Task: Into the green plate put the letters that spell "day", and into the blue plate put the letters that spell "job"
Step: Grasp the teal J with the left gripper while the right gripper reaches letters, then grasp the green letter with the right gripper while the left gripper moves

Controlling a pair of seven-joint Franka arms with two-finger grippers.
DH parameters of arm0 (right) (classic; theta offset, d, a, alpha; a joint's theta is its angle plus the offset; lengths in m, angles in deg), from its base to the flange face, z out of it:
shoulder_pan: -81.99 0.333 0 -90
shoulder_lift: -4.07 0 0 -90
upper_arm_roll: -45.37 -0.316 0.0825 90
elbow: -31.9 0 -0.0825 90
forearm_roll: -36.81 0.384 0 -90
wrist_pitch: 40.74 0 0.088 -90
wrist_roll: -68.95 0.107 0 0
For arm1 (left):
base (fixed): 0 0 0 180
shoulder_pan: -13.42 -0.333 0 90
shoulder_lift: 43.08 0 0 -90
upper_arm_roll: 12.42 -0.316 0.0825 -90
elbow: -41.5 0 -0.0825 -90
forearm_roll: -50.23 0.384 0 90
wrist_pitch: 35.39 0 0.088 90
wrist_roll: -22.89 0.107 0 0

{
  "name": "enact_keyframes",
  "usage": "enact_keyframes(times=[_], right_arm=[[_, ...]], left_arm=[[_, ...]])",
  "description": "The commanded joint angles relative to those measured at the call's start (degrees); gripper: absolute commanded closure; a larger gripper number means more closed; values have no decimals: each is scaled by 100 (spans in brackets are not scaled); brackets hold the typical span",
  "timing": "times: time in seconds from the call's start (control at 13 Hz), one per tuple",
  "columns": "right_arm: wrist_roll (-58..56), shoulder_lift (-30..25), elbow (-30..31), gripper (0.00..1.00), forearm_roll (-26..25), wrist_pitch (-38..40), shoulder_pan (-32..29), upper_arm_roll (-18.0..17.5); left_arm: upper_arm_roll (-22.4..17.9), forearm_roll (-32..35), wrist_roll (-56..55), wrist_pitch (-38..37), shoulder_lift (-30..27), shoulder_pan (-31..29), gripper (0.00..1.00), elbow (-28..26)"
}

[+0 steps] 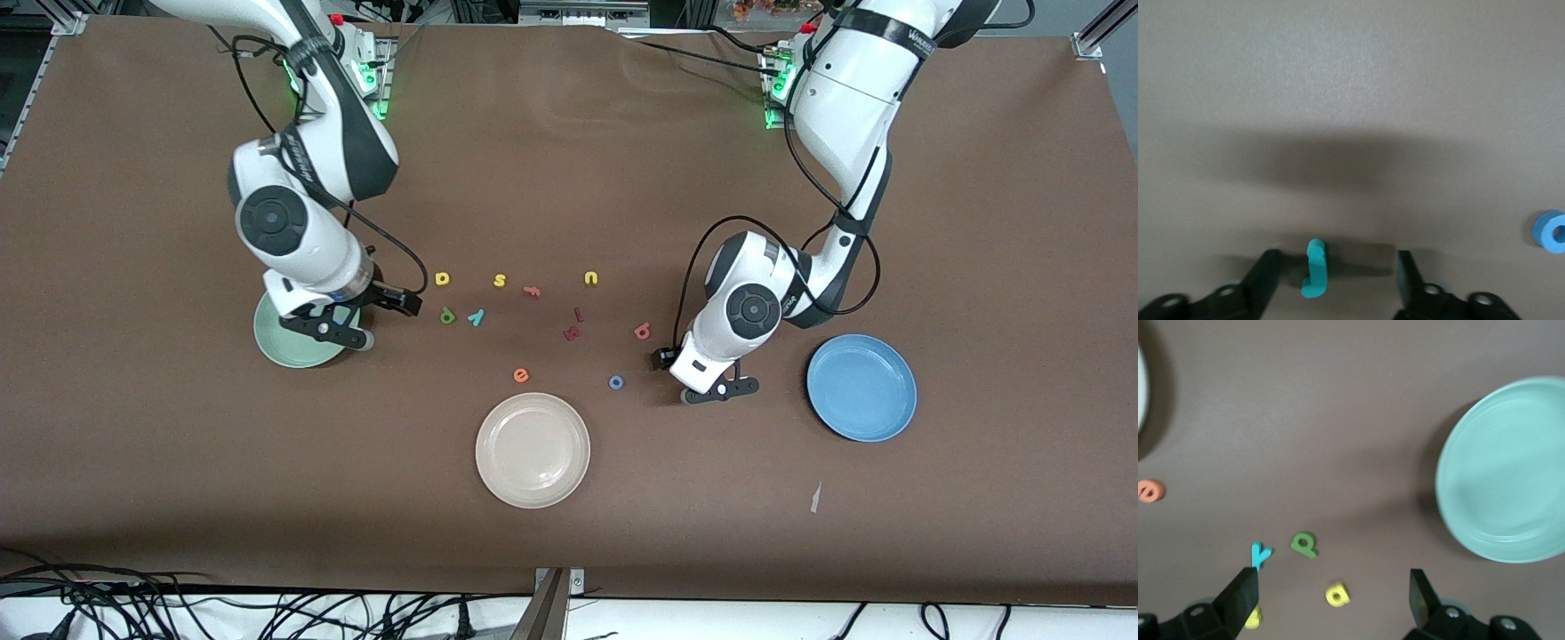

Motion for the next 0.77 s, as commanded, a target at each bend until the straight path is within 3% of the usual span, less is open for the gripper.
enact_keyframes(times=[0.0,0.08,0.15,0.23,0.46,0.69], right_arm=[[841,408,561,11,-118,-1292,247,7],[1053,690,535,18,-118,-1618,256,7],[1290,745,517,33,-118,-1708,352,7],[1467,754,482,38,-118,-1709,414,7],[1504,860,543,38,-135,-1691,441,16],[1591,1026,499,38,-126,-1700,581,16]], left_arm=[[-69,-26,-34,76,-62,101,36,-184],[-69,78,-34,67,-71,102,45,-193],[-69,158,-43,32,-71,102,53,-193],[-69,167,-52,15,-71,102,62,-193],[-69,167,-69,-3,-80,102,83,-193],[-78,167,-131,-56,-97,102,89,-193]])
